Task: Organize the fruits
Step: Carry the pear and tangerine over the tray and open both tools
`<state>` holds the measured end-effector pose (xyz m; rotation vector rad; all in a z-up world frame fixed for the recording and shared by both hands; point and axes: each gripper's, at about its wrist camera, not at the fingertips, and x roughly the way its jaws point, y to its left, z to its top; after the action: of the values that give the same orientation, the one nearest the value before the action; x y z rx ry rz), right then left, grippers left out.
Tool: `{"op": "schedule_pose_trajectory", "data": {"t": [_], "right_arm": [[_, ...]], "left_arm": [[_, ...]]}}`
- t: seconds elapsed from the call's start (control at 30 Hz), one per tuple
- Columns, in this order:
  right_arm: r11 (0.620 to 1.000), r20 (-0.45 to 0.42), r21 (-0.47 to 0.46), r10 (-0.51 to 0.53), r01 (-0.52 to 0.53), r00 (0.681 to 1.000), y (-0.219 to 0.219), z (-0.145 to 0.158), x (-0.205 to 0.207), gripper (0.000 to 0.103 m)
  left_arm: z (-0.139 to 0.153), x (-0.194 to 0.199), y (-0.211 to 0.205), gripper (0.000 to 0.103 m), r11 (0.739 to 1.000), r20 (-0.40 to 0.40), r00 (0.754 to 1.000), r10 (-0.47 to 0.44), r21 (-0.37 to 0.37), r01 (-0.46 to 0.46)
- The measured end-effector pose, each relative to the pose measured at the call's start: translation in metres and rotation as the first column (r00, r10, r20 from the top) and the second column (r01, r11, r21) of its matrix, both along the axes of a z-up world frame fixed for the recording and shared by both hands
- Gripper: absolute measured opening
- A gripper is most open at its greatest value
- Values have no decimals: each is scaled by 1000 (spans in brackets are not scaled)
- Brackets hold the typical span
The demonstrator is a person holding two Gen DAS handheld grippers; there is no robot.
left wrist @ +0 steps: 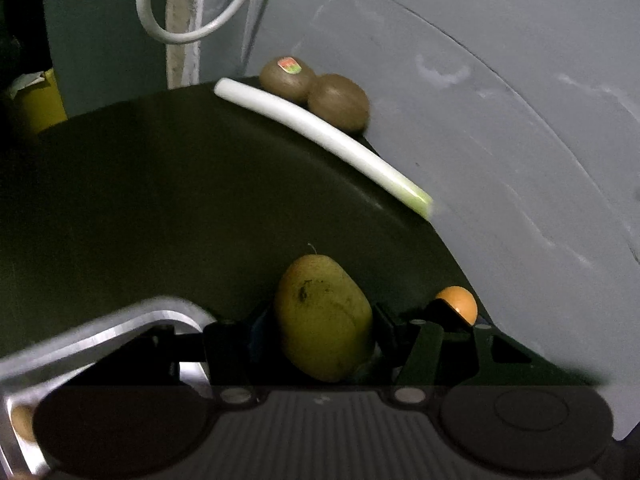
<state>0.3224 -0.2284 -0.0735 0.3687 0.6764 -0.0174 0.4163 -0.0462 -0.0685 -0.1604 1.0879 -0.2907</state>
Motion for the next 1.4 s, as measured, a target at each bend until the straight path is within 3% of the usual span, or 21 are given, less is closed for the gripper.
{"op": "schedule_pose_trajectory", "data": {"t": [0.47,0.87,1.13,1.4], "right_arm": [[996,38,-66,62,-59,997,-11,32,-102,37],[977,42,-100,194,-189,980,24,45,-197,37],[951,22,-125,288,-283,957,56,41,-241,37],[914,-18,-176,368,-365,930,86,30,-254,37]], "left_arm": [[35,-102,7,58,998,66,998,-6,-55,10],[56,-214,66,58,991,91,992,90,-106,-80],[44,-259,97,58,985,65,988,141,-112,-133],[22,-282,113,58,984,17,987,160,-86,-158]]}}
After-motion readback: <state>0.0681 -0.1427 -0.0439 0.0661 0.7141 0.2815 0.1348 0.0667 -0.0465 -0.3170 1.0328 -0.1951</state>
